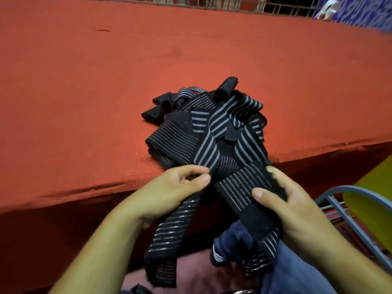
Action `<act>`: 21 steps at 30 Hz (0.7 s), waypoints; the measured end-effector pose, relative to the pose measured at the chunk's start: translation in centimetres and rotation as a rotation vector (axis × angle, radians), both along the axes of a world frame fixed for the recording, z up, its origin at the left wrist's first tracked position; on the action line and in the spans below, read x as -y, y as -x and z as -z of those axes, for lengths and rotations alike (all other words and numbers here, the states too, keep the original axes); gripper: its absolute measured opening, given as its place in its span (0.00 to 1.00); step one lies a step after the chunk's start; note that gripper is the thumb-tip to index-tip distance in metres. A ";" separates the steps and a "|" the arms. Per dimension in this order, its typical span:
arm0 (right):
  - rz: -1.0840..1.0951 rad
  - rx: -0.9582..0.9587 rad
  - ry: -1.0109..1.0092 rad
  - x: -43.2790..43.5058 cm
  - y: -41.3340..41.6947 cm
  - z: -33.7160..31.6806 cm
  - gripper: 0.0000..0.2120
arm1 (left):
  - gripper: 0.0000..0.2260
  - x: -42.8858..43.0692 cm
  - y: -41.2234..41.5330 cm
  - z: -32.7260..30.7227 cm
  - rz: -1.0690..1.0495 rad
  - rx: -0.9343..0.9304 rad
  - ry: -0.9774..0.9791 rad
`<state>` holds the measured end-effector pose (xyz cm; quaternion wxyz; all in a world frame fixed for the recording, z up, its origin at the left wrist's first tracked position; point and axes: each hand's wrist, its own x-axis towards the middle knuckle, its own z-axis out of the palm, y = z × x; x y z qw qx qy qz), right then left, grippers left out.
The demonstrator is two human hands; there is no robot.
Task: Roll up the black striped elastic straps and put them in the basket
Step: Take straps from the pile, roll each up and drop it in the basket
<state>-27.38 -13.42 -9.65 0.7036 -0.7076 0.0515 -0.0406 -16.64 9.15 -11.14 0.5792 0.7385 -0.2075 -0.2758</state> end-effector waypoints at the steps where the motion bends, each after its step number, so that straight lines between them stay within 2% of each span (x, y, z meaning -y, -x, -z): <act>1: 0.015 0.004 -0.029 0.2 0.0 0.1 0.08 | 0.19 0.3 0.3 -0.1 0.072 -0.017 -0.012; 3: 0.031 0.008 -0.059 0.2 0.0 0.5 0.12 | 0.16 1.1 1.1 -0.4 0.160 -0.074 0.050; 7: -0.036 -0.045 -0.134 0.6 0.0 1.0 0.22 | 0.17 1.6 1.5 -1.0 0.075 -0.200 0.269; 9: -0.114 -0.089 -0.165 0.4 0.1 1.1 0.28 | 0.14 1.6 1.3 -1.0 0.025 -0.184 0.334; 11: -0.164 -0.111 -0.170 0.0 0.1 1.1 0.29 | 0.09 1.8 1.1 -1.1 -0.009 -0.126 0.337; 13: -0.180 -0.123 -0.186 -0.3 0.2 1.3 0.30 | 0.10 2.1 1.1 -1.0 -0.042 -0.071 0.305; 17: -0.242 -0.081 -0.142 -1.1 0.1 1.1 0.25 | 0.13 2.5 1.3 -0.9 -0.153 -0.049 0.269; 21: -0.206 -0.010 -0.017 -2.1 -0.4 1.2 0.15 | 0.13 2.6 1.4 -1.0 -0.170 -0.081 0.270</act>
